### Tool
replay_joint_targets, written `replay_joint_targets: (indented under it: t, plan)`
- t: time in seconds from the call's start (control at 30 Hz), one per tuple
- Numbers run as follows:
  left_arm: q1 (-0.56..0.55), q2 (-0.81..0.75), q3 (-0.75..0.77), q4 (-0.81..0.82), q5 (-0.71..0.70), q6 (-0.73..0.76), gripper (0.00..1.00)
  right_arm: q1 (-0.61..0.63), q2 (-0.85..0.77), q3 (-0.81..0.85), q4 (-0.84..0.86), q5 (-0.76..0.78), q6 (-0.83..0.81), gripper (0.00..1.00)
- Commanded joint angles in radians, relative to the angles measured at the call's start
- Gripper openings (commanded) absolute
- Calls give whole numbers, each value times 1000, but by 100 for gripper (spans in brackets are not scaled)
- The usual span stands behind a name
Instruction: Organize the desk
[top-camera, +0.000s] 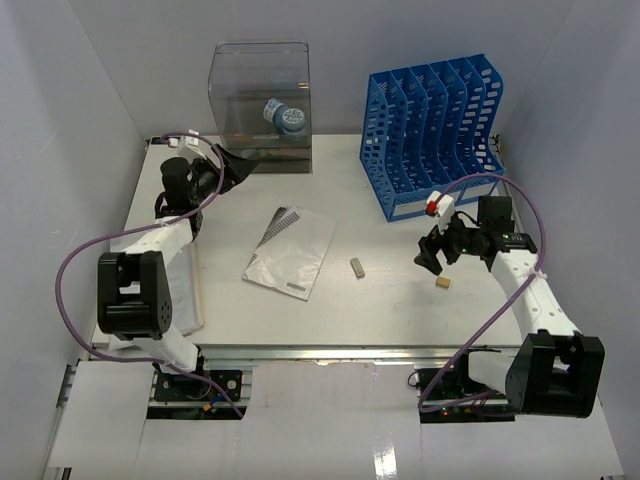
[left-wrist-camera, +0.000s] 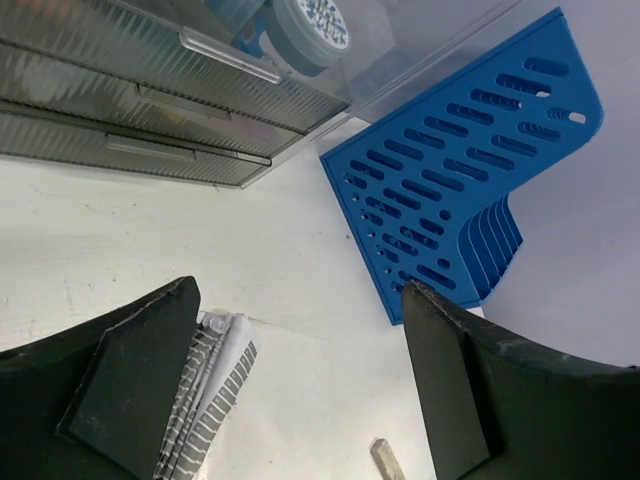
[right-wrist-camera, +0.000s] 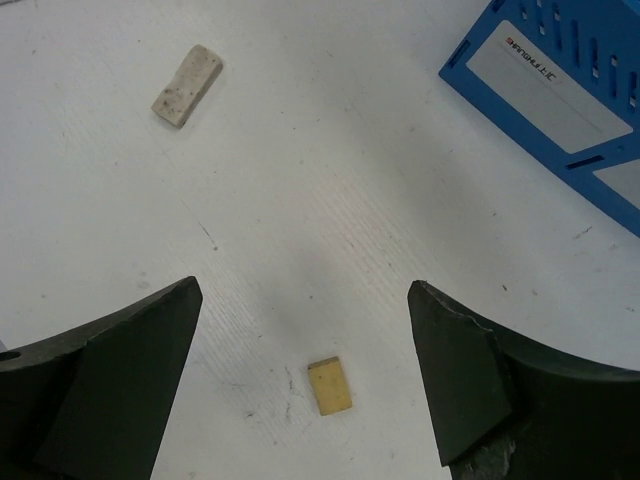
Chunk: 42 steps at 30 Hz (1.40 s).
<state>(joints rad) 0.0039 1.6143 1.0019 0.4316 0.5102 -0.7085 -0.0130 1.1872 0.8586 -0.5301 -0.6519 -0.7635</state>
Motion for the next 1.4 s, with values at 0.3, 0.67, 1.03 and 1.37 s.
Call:
replay_joint_targets:
  t: [0.3, 0.67, 1.03, 1.37]
  plan:
    - [-5, 417, 178, 200, 60, -270, 64, 8, -183, -127, 180, -79, 44, 98]
    - [-24, 676, 380, 269, -33, -466, 62, 7, -236, -150, 183, -73, 33, 100]
    - [-44, 774, 485, 245, -134, -550, 43, 7, -258, -158, 183, -76, 33, 99]
    - [-45, 766, 405, 402, -72, -606, 39, 7, -261, -161, 183, -83, 30, 99]
